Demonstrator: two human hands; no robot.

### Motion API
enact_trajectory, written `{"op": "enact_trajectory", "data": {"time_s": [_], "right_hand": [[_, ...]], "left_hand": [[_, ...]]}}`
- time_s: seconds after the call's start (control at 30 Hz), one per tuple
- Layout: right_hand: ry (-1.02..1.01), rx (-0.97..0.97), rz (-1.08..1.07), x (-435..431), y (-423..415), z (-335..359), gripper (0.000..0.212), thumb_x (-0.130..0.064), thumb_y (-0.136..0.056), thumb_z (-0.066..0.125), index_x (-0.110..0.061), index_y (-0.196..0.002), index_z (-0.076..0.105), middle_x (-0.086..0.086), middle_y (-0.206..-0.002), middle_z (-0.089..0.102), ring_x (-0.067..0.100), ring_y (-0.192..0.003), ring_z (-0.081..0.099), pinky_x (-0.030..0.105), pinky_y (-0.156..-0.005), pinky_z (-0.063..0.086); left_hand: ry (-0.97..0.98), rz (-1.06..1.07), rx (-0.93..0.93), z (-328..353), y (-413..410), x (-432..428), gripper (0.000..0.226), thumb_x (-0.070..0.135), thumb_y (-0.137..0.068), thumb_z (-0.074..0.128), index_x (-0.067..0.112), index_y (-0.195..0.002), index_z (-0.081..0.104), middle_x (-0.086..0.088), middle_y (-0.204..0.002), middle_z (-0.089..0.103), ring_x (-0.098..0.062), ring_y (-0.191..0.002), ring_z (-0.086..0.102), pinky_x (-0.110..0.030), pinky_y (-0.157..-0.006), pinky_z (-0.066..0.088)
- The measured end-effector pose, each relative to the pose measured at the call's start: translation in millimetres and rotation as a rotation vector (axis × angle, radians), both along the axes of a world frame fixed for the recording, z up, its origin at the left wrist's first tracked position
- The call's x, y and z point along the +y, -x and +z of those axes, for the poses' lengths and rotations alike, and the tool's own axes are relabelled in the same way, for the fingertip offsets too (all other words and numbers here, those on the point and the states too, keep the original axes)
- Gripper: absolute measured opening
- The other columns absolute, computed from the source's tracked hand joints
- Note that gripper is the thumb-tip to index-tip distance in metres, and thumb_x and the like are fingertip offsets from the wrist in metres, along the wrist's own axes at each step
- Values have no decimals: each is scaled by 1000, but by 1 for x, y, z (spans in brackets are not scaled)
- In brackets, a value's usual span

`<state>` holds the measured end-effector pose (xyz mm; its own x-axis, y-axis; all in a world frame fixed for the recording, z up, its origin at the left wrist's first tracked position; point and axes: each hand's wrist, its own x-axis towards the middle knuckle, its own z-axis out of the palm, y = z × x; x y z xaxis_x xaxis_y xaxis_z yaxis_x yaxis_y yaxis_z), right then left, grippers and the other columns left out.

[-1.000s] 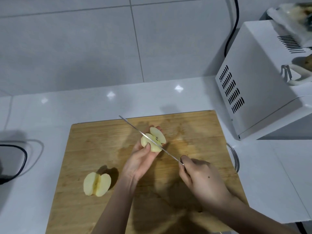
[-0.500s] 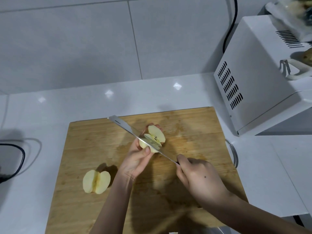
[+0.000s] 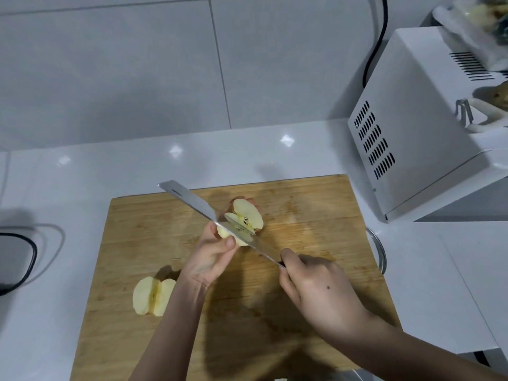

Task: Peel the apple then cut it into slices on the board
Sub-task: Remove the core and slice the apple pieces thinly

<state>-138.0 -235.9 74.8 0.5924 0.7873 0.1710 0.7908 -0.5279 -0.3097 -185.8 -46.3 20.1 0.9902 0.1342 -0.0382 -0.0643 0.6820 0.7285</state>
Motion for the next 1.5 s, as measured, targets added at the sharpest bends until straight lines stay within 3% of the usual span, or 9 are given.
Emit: {"op": "enact_trajectory", "data": {"time_s": [0.13, 0.23, 0.33, 0.43, 0.6, 0.8, 1.0, 1.27, 1.5], "right_hand": [[5, 12, -26, 2, -4, 2, 28, -5, -58, 83, -10, -73, 59, -3, -39, 44, 13, -29, 33, 16, -38, 19], [-12, 11, -23, 3, -3, 5, 31, -5, -59, 82, -10, -77, 58, -3, -39, 43, 13, -30, 31, 16, -41, 18], [-20, 20, -1, 4, 1, 10, 37, -7, -62, 80, -13, -81, 50, -3, -41, 43, 14, -31, 32, 17, -41, 18], [-10, 38, 0, 4, 3, 13, 32, -7, -60, 82, -11, -78, 55, -3, -41, 43, 15, -31, 32, 17, -40, 17], [-10, 81, -26, 6, -1, 19, 26, -5, -64, 80, -11, -75, 57, -8, -42, 30, 13, -30, 25, 14, -37, 7], [0, 6, -25, 7, 4, 18, 28, -7, -58, 82, -11, -71, 58, -2, -40, 44, 18, -29, 42, 17, -40, 19], [5, 76, -33, 8, 1, 16, 27, -4, -62, 81, -11, -72, 56, -5, -39, 36, 15, -27, 35, 21, -31, 22], [-31, 111, -21, 10, 2, 24, 13, -15, -80, 55, -17, -83, 43, -10, -43, 31, 10, -30, 31, 16, -38, 9], [9, 182, -6, 6, -3, 20, 19, -8, -74, 73, -12, -78, 55, -6, -42, 43, 11, -30, 39, 18, -36, 22]], "left_hand": [[-228, 146, 119, 10, -3, -2, 56, 26, -42, 94, 23, -94, 74, 1, -88, 72, -14, -86, 66, -25, -75, 55], [-109, 172, 108, 5, -1, -2, 57, 23, -38, 95, 21, -91, 75, -1, -89, 72, -15, -88, 68, -27, -76, 56], [170, 47, 13, 5, -4, 2, 57, 8, -64, 83, 5, -117, 64, -16, -123, 62, -29, -120, 55, -41, -104, 42], [173, -4, -115, 9, -2, 13, 46, -10, -87, 49, -8, -132, 43, -24, -137, 48, -35, -133, 39, -42, -111, 30], [-166, 47, 177, 1, -1, 4, 92, 17, -47, 93, 2, -128, 51, -16, -118, 63, -28, -107, 60, -32, -85, 52], [146, -17, -24, 1, -2, -8, 56, 14, -69, 80, 7, -120, 59, -11, -123, 62, -29, -118, 55, -51, -103, 40], [-245, 141, 174, 7, 1, -4, 90, 23, -49, 92, 3, -126, 52, -23, -118, 60, -32, -108, 58, -38, -89, 51], [-33, 19, 91, 15, 1, -4, 56, 22, -54, 89, 17, -107, 70, -6, -104, 71, -22, -101, 65, -33, -88, 53], [-296, 145, 189, 17, 0, -5, 83, 29, -48, 91, 7, -121, 57, -17, -112, 64, -30, -105, 60, -33, -85, 52]]}}
